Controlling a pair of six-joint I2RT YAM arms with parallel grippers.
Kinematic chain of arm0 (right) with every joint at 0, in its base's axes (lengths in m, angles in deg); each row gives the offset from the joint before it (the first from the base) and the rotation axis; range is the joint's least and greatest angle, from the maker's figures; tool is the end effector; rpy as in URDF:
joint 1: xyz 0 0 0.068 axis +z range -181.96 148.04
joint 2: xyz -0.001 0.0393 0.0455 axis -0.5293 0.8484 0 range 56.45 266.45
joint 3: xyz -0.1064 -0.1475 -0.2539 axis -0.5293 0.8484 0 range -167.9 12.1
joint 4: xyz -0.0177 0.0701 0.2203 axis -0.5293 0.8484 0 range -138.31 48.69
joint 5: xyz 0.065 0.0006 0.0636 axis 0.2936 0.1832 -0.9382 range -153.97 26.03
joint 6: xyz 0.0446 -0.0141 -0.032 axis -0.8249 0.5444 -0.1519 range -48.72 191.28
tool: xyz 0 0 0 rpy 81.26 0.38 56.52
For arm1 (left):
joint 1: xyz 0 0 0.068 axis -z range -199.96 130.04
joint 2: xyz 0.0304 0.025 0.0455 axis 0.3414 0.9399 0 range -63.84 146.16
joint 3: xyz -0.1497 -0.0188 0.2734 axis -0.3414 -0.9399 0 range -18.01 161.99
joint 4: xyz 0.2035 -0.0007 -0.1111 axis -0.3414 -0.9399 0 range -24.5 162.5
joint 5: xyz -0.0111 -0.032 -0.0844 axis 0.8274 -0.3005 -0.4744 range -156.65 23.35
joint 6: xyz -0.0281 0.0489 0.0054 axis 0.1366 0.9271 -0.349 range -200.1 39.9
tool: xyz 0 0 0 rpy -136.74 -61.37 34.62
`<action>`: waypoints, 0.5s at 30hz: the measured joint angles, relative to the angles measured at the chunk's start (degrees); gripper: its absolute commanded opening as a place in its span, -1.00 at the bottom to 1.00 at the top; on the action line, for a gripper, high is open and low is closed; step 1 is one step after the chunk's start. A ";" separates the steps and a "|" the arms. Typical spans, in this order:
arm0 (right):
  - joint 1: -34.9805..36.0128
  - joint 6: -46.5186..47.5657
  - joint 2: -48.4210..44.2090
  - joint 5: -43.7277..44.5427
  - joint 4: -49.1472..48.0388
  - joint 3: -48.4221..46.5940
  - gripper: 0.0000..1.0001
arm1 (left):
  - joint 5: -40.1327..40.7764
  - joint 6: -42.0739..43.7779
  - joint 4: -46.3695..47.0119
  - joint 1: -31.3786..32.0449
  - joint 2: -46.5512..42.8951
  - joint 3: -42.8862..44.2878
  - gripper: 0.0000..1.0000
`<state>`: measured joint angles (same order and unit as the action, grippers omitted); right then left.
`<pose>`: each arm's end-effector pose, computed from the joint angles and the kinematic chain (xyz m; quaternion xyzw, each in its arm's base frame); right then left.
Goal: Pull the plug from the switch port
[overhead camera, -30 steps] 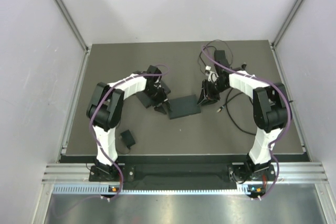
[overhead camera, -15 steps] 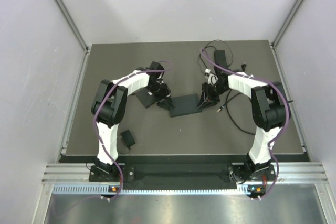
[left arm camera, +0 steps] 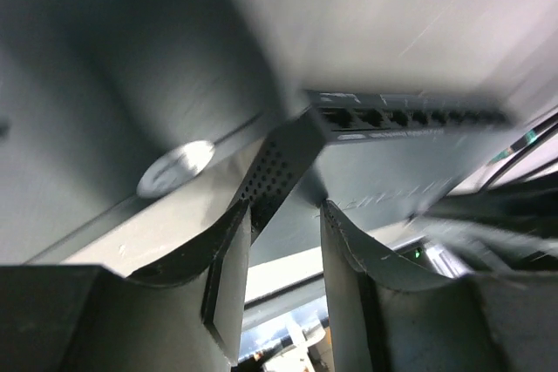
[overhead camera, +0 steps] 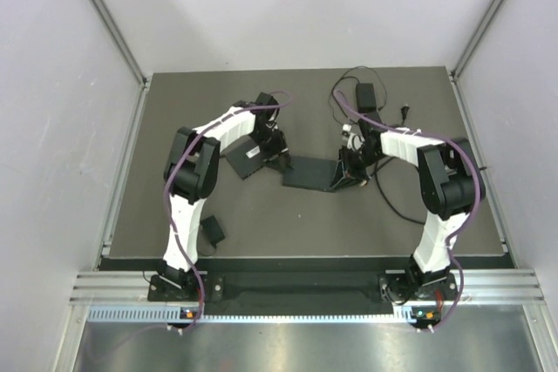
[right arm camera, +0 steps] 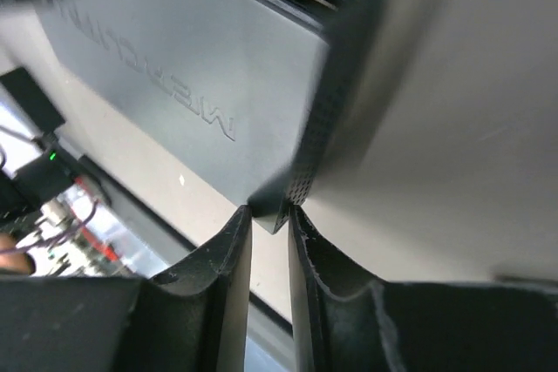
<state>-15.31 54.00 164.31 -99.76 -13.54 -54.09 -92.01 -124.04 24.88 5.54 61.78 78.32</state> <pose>0.3165 0.1189 0.2034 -0.0311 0.9451 0.3247 0.0185 0.3876 -0.2036 0.2021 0.1306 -0.9607 0.2427 0.0328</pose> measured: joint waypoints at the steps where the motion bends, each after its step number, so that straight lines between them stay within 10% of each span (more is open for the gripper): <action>1: 0.00 -0.15 -0.22 -0.83 -0.15 0.74 -0.67 | 0.17 0.28 -0.61 0.02 0.76 1.49 -0.20; 15: 3.17 1.07 -3.52 -4.02 8.11 -5.75 -0.23 | 7.34 5.35 -4.94 1.53 -0.13 8.92 -0.14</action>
<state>-12.14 55.07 160.79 -103.78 -5.43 -59.84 -84.67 -118.69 19.94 7.07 61.65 87.24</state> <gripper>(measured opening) 0.355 0.434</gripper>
